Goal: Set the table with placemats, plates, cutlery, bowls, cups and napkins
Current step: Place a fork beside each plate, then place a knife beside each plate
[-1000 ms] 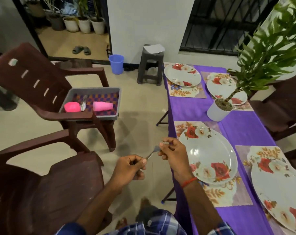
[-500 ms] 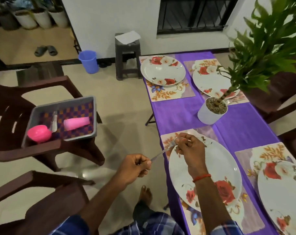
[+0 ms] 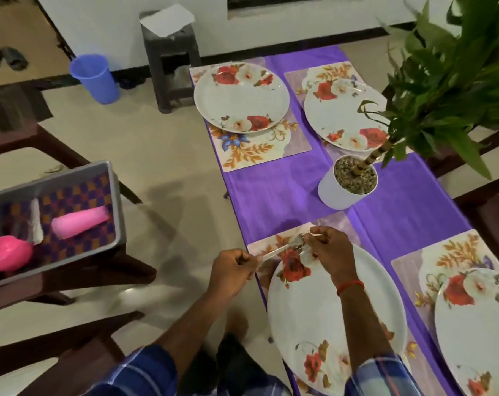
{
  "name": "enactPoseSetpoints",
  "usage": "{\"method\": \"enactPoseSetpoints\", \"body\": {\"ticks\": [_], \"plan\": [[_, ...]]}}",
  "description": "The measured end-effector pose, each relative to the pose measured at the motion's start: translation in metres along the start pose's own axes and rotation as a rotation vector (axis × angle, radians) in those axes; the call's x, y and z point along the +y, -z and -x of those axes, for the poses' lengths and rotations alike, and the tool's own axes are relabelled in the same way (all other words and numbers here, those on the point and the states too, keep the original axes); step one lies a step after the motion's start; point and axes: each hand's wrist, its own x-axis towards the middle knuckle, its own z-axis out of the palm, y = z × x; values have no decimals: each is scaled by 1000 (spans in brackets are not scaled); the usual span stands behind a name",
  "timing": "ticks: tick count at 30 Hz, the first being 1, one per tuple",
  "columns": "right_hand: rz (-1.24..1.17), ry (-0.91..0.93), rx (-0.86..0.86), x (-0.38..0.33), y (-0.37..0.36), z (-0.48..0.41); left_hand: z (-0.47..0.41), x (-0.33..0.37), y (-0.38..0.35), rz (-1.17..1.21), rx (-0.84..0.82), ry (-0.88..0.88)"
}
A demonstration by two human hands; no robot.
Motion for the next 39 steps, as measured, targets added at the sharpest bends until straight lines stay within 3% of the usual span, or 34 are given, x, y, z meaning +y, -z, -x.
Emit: {"method": "enactPoseSetpoints", "body": {"ticks": [5,11,18,22,26,30,39], "plan": [[156,7,-27,2,-9,-19,-32,-1,-19,-109,68,25],[367,-2,63,2,-17,-22,-41,-7,-26,-187,113,36],[435,35,116,-11,-17,-12,-43,-3,-2,-47,187,-38],[345,207,60,-44,-18,-4,-39,9,29,-41,253,-151],[244,433,-68,-87,-48,2,-29,18,71,-180,324,-326],[337,731,-64,-131,-86,16,-20,24,115,-306,351,-444],[447,949,-203,-210,-161,49,-13,6,222,-363,409,-461]]}}
